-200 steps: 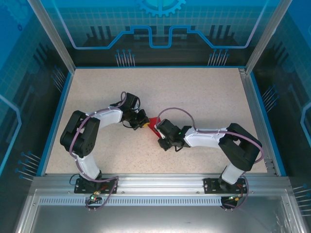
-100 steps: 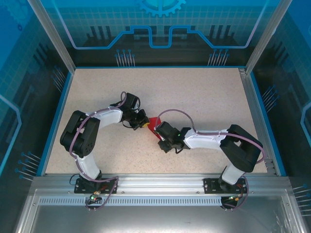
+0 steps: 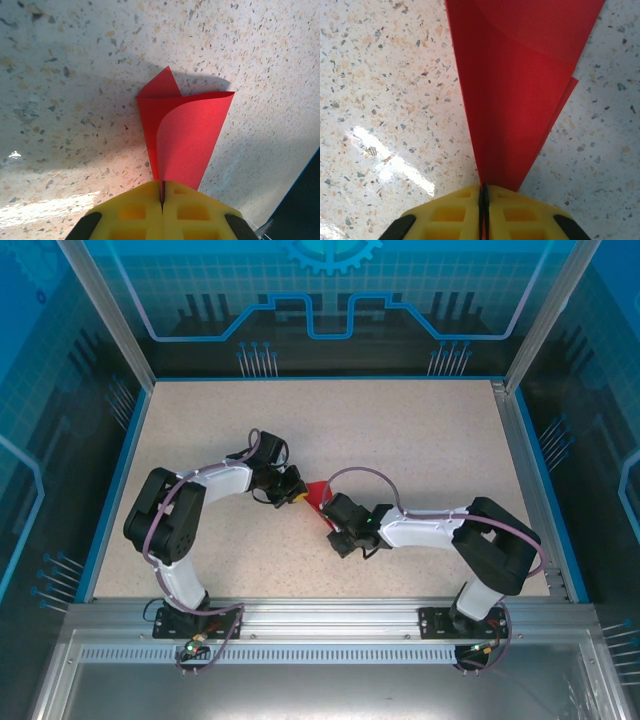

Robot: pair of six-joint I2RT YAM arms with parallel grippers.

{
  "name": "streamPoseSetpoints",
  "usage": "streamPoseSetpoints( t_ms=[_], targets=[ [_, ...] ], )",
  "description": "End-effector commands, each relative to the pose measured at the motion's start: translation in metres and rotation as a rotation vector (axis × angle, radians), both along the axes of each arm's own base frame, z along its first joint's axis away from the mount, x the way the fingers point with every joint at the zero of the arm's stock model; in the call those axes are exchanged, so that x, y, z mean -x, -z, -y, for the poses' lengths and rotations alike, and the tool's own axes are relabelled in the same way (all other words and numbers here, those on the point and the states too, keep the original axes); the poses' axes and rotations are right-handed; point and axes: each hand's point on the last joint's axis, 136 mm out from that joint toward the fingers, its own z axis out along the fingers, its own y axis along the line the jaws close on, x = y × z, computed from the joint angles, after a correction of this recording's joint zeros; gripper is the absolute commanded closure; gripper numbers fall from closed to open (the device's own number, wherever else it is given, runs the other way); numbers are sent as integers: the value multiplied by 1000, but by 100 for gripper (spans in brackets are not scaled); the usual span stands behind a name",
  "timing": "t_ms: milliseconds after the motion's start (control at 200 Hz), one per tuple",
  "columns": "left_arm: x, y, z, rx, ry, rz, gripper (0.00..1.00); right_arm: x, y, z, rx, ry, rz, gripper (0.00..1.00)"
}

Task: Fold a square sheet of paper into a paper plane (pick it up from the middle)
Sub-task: Fold the wing for the fifth time at the center of the table.

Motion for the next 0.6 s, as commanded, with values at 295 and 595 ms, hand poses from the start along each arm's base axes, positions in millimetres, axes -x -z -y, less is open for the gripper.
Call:
streamPoseSetpoints(
  t_ms=[295, 595],
  targets=[
    [-1, -6, 1, -5, 3, 5, 100, 1, -14, 2, -52, 20, 6, 85],
    [0, -4, 2, 4, 5, -1, 100, -15, -21, -12, -71, 9, 28, 72]
  ],
)
